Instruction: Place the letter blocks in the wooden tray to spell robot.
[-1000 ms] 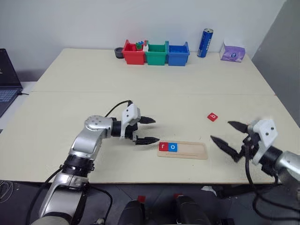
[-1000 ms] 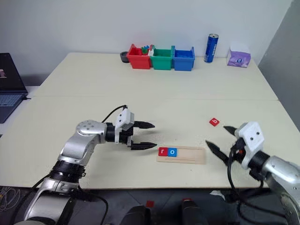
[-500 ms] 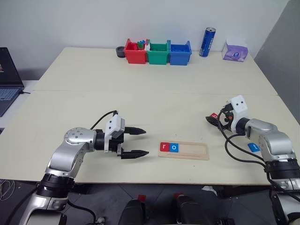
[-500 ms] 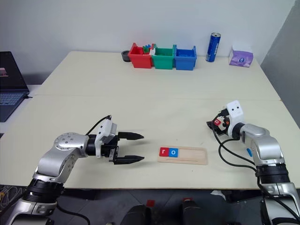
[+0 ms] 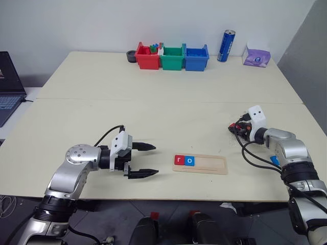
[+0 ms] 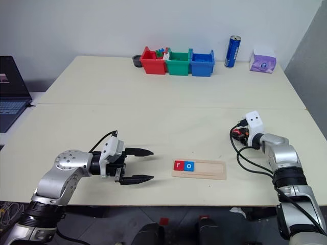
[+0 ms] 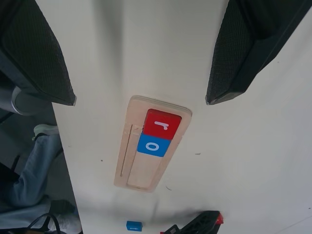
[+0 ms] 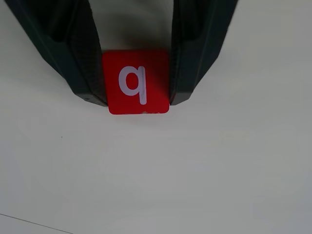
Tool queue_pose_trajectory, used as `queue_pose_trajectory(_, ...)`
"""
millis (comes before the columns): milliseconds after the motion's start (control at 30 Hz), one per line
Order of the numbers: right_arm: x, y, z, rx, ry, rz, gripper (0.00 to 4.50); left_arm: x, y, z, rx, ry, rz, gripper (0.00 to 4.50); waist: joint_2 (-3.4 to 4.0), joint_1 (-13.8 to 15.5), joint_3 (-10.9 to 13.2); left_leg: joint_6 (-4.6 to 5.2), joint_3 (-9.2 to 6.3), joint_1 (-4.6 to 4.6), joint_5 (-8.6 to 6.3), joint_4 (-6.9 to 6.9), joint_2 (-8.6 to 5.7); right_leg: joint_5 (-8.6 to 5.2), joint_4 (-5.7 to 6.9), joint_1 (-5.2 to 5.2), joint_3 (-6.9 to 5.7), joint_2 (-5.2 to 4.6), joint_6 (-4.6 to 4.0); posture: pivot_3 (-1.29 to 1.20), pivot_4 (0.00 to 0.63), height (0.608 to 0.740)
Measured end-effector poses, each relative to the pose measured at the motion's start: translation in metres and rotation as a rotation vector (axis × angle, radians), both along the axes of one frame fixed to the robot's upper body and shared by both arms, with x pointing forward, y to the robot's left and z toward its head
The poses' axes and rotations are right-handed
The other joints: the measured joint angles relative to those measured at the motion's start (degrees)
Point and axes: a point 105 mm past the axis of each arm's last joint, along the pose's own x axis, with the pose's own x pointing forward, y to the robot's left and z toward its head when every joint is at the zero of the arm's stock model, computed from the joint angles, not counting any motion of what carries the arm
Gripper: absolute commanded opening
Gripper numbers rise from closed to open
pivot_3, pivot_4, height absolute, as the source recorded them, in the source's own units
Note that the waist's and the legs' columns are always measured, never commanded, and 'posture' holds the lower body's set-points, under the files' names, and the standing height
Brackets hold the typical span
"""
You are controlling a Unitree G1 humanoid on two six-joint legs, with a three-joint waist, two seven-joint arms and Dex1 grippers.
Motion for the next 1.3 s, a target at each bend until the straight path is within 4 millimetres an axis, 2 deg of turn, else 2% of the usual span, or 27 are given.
queue_pose_trajectory(133,-0.009,-0.002,0.002,-0.029,-0.002,-0.003,1.46,0.000,0.000,-0.002,0.017,-0.013,-0.008,4.50,0.00,0.23,0.00,0.00,-0.03,-0.05,0.00,-0.01,-0.02,0.00,-0.02,0.00,-0.01,-0.02,0.00,0.00,0.150,0.740)
queue_pose_trajectory(333,-0.070,-0.002,0.010,-0.025,-0.081,-0.161,1.46,0.002,-0.007,-0.006,0.016,-0.005,-0.030,4.50,0.08,0.40,-0.04,-0.02,-0.33,-0.57,0.00,0.02,0.02,-0.01,0.02,-0.33,-0.10,-0.06,0.00,0.00,0.150,0.740)
queue_pose_trajectory(400,-0.095,0.004,0.007,0.000,-0.090,-0.234,1.46,0.002,-0.008,-0.007,0.016,-0.001,-0.039,4.50,0.11,0.30,-0.06,-0.02,-0.35,-0.54,0.00,0.02,0.05,-0.01,0.05,-0.33,-0.11,-0.05,0.00,0.00,0.150,0.740)
queue_pose_trajectory(500,-0.133,0.024,-0.007,0.072,-0.035,-0.330,1.46,0.001,-0.011,-0.009,0.016,0.002,-0.065,4.50,0.19,-0.08,-0.09,-0.02,-0.32,-0.45,0.01,0.02,0.11,-0.04,0.08,-0.32,-0.07,-0.01,0.03,0.00,0.150,0.740)
queue_pose_trajectory(600,-0.150,0.033,-0.013,0.105,-0.011,-0.415,1.46,0.002,-0.014,-0.010,0.015,0.004,-0.082,4.50,0.19,-0.26,-0.10,-0.03,-0.21,-0.28,0.02,0.04,0.06,-0.17,0.07,-0.26,-0.03,0.04,0.26,0.00,0.150,0.740)
queue_pose_trajectory(700,-0.156,0.037,-0.020,0.115,0.012,-0.456,1.46,0.004,-0.014,-0.010,0.027,0.000,-0.093,4.50,0.19,-0.23,-0.10,-0.02,-0.10,-0.06,0.03,0.08,0.00,-0.13,0.03,-0.08,0.08,0.01,0.31,0.00,0.150,0.740)
queue_pose_trajectory(867,-0.153,0.035,-0.023,0.117,0.003,-0.510,1.46,0.005,-0.015,-0.012,0.033,0.005,-0.104,4.50,0.19,-0.20,-0.10,-0.01,-0.07,0.00,0.02,0.01,0.03,-0.15,0.00,-0.05,0.08,0.04,0.29,0.00,0.150,0.740)
queue_pose_trajectory(1033,-0.152,0.036,-0.024,0.162,0.000,-0.539,3.20,0.005,-0.017,-0.011,0.028,-0.006,-0.109,4.50,0.19,-0.17,-0.10,-0.01,-0.10,-0.04,0.02,-0.06,0.06,-0.20,0.00,-0.06,0.07,0.05,0.22,0.00,0.150,0.740)
queue_pose_trajectory(1133,-0.146,0.038,-0.015,0.173,-0.036,-0.524,4.31,0.006,-0.018,-0.011,0.028,-0.010,-0.101,4.50,0.20,-0.18,-0.09,-0.01,-0.11,-0.03,0.02,-0.04,0.06,-0.19,0.01,-0.07,0.06,0.05,0.23,0.00,0.150,0.740)
queue_pose_trajectory(1167,-0.142,0.038,-0.007,0.166,-0.066,-0.506,4.45,0.006,-0.018,-0.010,0.029,-0.008,-0.100,4.50,0.20,-0.20,-0.09,-0.01,-0.12,-0.02,0.02,-0.03,0.05,-0.18,0.01,-0.07,0.07,0.05,0.24,0.00,0.150,0.740)
queue_pose_trajectory(1300,-0.129,0.032,0.036,0.094,-0.209,-0.379,4.45,0.005,-0.020,-0.008,0.029,-0.015,-0.100,4.50,0.19,-0.14,-0.09,-0.01,-0.10,-0.02,0.02,0.01,-0.01,-0.17,-0.04,-0.04,0.07,0.03,0.26,0.00,0.150,0.740)
